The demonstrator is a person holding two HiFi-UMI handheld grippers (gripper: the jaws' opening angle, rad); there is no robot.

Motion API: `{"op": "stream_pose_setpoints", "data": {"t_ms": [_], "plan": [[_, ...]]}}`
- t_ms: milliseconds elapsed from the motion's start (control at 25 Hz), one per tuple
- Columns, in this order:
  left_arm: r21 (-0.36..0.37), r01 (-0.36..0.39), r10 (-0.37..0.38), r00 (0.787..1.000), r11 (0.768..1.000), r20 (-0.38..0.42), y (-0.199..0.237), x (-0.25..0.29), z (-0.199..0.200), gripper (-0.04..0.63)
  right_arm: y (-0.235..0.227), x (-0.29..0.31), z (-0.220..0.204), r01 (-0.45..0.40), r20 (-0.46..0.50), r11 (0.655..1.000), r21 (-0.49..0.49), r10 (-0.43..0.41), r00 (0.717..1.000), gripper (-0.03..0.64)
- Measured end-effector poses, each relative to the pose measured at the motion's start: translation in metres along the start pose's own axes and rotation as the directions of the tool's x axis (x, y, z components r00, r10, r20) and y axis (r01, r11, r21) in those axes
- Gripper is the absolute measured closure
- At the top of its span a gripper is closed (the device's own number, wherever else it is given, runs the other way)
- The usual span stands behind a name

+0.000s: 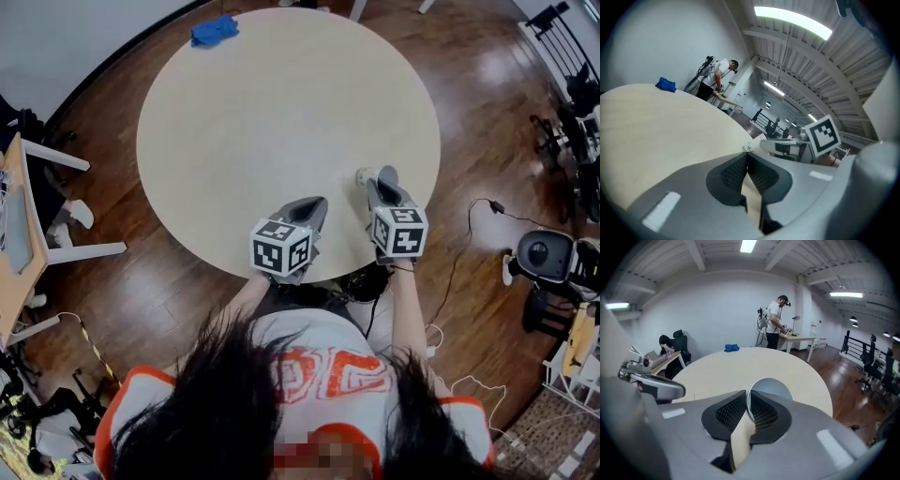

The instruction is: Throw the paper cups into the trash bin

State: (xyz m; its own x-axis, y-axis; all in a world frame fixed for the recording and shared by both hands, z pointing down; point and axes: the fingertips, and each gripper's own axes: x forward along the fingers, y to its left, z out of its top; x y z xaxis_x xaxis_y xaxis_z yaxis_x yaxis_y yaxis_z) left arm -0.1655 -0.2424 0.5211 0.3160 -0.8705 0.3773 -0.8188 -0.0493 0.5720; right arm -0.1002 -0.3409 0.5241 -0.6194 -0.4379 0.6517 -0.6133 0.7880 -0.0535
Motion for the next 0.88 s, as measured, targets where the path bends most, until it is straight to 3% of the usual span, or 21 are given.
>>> {"op": "stream_pose_setpoints", "data": {"t_ms": [360,560,880], "plan": [[-0.007,-0.015,0.016,0.997,1.0,0.075,-0.026,-0.027,0.003,0.595,0.026,-0.073,-0.05,-0.033,0.076,0.987,0.155,0.021,0.997,0.584],[0.007,0.008,-0.008,0.997,1.0,0.077,-0.055,-0.045,-0.015,0.595,0.045,-0.102,-0.072,-0.059,0.101,0.984,0.166,0.042,0.994,0.584],[0.028,-0.018,0.016,0.998,0.999,0.068,-0.093,-0.076,-0.059,0.595,0.07,-0.144,-0.108,-0.115,0.123,0.978,0.174,0.094,0.988,0.584]]}}
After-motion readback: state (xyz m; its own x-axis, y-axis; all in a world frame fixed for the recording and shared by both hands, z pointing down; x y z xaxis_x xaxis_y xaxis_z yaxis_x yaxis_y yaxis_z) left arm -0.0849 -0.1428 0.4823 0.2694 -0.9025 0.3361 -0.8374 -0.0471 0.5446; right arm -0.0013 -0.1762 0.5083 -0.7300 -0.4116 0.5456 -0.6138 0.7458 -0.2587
